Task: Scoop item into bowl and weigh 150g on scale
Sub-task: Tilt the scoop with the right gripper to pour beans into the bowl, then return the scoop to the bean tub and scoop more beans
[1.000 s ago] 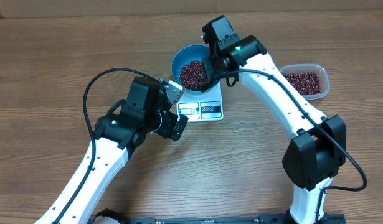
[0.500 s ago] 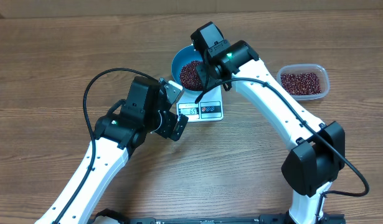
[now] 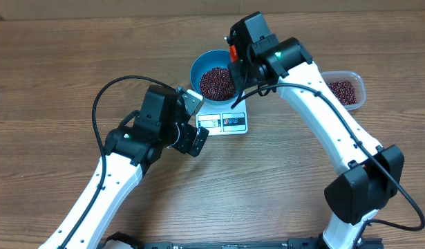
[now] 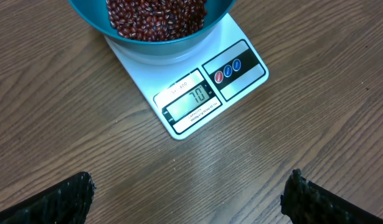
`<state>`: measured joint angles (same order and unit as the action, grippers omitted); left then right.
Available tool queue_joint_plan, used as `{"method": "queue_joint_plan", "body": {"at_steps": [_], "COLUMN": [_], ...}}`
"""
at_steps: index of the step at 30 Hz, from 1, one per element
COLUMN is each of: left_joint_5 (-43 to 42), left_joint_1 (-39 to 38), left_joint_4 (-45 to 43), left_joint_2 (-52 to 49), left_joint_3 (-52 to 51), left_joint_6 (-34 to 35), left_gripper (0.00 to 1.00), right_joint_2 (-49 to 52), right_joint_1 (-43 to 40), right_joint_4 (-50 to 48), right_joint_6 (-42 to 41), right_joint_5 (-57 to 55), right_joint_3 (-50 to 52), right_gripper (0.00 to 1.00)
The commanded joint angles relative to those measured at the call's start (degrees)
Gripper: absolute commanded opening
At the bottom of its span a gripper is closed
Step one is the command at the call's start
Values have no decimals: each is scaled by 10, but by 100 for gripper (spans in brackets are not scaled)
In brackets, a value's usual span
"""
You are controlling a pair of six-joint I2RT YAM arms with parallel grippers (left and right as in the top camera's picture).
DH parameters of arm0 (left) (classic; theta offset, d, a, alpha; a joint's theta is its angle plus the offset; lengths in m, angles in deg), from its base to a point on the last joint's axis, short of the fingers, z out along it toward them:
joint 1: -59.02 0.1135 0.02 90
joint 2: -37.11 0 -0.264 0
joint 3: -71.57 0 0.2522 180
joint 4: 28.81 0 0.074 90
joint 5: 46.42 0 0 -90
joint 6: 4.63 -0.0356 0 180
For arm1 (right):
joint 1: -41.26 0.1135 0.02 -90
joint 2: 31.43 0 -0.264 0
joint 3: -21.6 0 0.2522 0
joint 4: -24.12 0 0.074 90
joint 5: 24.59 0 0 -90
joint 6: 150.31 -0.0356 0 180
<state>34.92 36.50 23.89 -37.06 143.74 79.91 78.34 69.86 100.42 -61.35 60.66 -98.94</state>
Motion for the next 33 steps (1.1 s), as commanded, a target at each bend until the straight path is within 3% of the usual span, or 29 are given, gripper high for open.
{"method": "queue_joint_plan", "body": {"at_steps": [1,11,21,33], "left_joint_5": [3,3,3,3], "left_joint_1": [-4,-4,-4,-4], "left_joint_4": [-2,-2,-2,-2], "left_joint_2": [-4,-4,-4,-4], "left_joint_3": [-2,-2,-2,-2], "left_joint_6": [3,3,3,3], "left_gripper": [100,100,100,100], "right_joint_2": [-18,-70,-125,-124], "right_joint_1": [14,-83,-311,-336], "right_joint_4": [-3,29,165,108], "right_joint_6": [4,-20,-28,-51], "right_joint_5": [-33,52,61,22], "right_joint_3": [-16,-17,12,148], "right_gripper": [4,4,4,4]}}
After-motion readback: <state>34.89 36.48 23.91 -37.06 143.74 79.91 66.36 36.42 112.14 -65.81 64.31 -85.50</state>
